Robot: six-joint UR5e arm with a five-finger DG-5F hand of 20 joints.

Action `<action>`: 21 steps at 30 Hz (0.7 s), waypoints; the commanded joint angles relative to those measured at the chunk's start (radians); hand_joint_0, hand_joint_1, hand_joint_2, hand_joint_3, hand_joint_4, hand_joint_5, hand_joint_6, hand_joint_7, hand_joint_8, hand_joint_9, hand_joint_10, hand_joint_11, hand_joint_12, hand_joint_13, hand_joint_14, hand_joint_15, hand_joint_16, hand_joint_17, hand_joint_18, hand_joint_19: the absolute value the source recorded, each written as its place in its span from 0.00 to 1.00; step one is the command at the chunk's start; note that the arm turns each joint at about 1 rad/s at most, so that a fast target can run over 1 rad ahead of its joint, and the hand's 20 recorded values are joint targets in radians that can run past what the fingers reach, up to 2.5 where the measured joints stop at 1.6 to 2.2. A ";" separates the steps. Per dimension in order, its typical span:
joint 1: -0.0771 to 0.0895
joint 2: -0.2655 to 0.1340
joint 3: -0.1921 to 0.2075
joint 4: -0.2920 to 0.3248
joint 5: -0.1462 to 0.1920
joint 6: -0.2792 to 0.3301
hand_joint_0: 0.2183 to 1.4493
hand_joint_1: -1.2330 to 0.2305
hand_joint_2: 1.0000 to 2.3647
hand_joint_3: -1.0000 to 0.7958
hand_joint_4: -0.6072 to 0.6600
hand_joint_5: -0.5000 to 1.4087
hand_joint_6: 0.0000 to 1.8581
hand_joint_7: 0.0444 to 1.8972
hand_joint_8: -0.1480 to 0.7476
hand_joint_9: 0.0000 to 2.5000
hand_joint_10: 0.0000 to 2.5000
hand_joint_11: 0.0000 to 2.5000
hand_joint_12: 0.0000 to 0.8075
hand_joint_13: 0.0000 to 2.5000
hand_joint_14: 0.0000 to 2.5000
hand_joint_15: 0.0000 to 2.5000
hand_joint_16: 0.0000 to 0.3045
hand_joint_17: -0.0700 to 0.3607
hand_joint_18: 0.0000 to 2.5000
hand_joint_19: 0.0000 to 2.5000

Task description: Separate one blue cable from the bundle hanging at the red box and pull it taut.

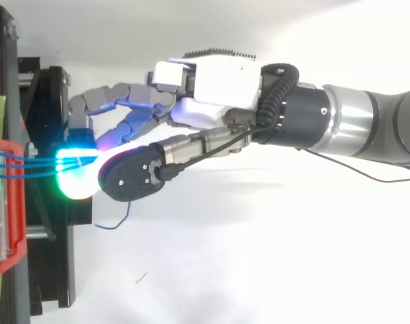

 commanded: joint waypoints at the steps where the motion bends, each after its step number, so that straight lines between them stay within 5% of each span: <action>1: 0.000 0.000 0.002 0.000 -0.001 -0.003 0.34 0.47 0.01 0.42 0.58 0.20 0.29 0.70 0.48 0.30 0.01 0.19 0.44 0.28 0.01 0.15 0.14 0.38 0.24 0.18; 11: 0.002 0.000 0.002 0.000 0.001 -0.003 0.36 0.37 0.02 0.47 0.61 0.16 0.42 0.50 0.48 0.31 0.01 0.24 0.45 0.29 0.01 0.15 0.14 0.38 0.24 0.17; 21: 0.003 0.000 0.002 -0.003 -0.001 -0.007 0.35 0.35 0.00 0.30 0.63 0.15 0.44 0.48 0.48 0.32 0.01 0.26 0.45 0.29 0.01 0.16 0.14 0.38 0.26 0.17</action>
